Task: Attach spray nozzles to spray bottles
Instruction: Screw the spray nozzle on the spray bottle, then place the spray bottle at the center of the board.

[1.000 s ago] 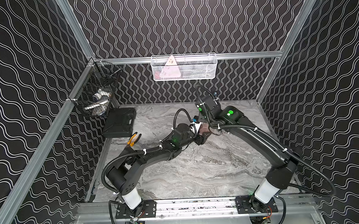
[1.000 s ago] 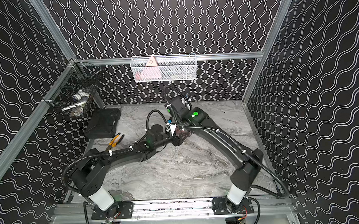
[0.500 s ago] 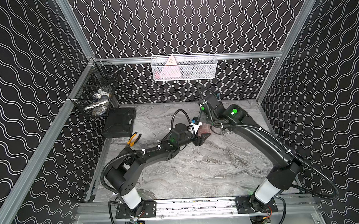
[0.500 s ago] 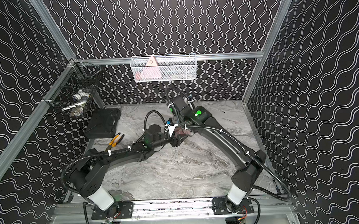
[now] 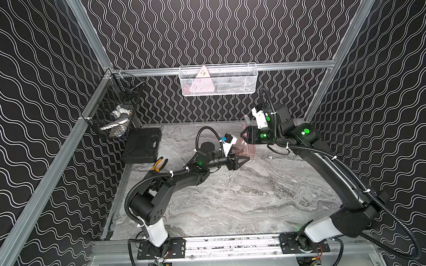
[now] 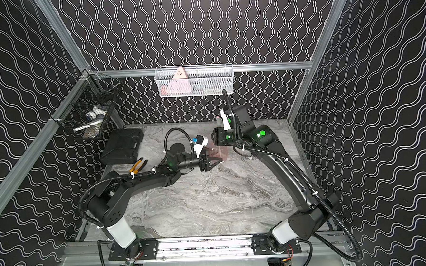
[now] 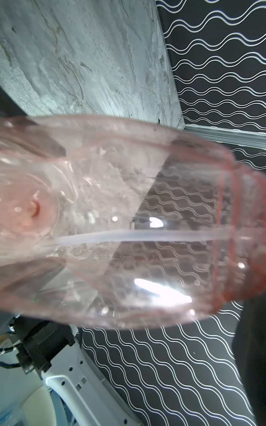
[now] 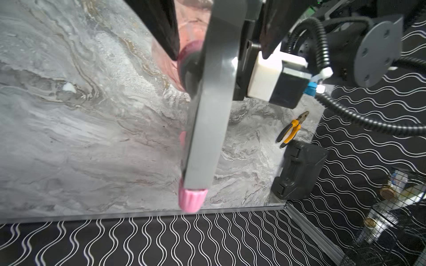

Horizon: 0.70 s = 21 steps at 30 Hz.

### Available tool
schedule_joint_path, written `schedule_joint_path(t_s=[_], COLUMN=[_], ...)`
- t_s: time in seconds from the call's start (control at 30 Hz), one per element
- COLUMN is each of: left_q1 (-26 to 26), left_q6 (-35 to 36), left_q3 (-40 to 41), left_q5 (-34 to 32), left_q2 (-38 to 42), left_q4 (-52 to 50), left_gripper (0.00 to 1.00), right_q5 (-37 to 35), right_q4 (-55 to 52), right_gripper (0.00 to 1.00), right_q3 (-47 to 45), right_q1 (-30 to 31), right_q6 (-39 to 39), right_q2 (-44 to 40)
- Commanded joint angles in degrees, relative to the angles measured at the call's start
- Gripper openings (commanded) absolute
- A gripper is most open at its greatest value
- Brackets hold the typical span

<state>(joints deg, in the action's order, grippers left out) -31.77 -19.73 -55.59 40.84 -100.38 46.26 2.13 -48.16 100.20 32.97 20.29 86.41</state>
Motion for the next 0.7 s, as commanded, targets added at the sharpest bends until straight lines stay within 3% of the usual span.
schedule_joint_path(t_s=[0.0, 0.07, 0.57, 0.67], left_q1=[0.1, 0.1, 0.1, 0.1], left_q6=[-0.2, 0.0, 1.9, 2.4], left_q3=[-0.7, -0.7, -2.1, -2.2], left_q5=[1.4, 1.1, 1.6, 1.3], left_q2=[-0.1, -0.1, -0.3, -0.1], left_q4=[0.8, 0.6, -3.2, -4.3], left_gripper=[0.29, 0.28, 0.28, 0.28], right_q5=[1.4, -0.1, -6.1, -7.7], right_q4=[1.9, 1.0, -3.1, -3.5], right_gripper=[0.46, 0.38, 0.38, 0.22], right_q3=[0.3, 1.1, 6.5, 6.8], right_q1=[0.1, 0.2, 1.2, 1.3], right_q6=[-1.2, -1.3, -4.0, -3.8], right_q2=[0.6, 1.1, 6.7, 7.2])
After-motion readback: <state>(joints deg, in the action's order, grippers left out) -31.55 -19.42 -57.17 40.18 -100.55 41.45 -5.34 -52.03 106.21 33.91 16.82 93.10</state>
